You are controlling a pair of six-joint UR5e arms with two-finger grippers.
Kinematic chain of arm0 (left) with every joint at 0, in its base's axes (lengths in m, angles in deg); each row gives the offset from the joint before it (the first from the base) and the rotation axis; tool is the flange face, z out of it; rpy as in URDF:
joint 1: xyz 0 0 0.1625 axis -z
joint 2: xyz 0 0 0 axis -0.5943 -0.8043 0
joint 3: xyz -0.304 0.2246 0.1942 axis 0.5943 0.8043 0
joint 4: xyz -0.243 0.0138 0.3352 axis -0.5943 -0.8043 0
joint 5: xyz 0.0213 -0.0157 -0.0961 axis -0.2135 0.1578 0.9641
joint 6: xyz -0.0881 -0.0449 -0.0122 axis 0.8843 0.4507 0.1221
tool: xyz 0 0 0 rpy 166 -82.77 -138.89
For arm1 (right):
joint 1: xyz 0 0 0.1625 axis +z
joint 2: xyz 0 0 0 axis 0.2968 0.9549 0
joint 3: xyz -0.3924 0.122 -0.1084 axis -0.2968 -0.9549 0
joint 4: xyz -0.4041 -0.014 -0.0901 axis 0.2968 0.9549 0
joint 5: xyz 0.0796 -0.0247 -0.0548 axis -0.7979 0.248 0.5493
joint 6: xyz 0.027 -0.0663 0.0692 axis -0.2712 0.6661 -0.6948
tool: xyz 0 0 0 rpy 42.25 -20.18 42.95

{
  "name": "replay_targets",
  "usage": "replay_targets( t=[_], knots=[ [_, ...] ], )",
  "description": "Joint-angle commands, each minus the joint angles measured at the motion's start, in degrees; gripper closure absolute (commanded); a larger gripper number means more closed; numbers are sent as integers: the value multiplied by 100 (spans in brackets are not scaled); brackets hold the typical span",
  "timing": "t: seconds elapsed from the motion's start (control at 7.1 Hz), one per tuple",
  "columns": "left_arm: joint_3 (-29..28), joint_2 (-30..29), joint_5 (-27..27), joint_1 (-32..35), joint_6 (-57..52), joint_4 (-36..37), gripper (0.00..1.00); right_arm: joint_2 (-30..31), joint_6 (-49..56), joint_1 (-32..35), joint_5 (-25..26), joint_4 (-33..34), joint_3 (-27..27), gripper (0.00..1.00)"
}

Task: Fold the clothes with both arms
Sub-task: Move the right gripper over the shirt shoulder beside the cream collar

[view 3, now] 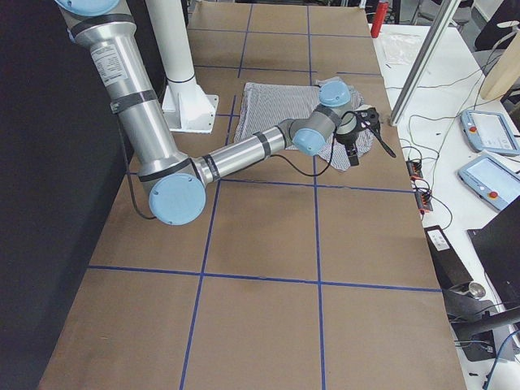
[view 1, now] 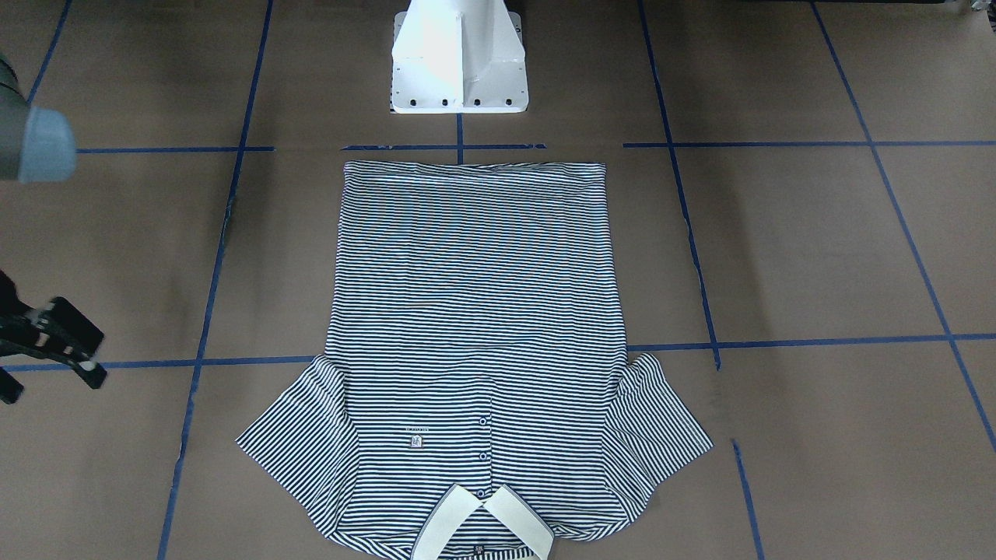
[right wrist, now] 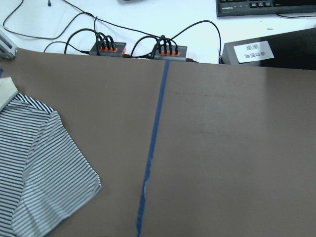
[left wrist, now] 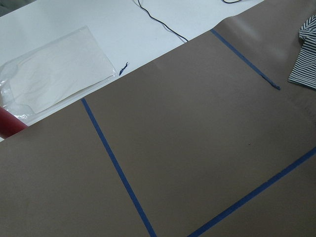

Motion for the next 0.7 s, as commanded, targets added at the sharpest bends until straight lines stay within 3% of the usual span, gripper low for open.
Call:
replay_targets(
  t=[0.0,0.14,0.56],
  knots=[
    [1,1,0,0,-2,-7,0,-647,-541,-672,740,-702,-1167,16],
    [1,10,0,0,-2,-7,0,-657,-541,-874,994,-1061,-1520,20],
    [-8,10,0,0,-2,-7,0,-745,-541,-1271,1470,-1135,-1926,34]
  ],
)
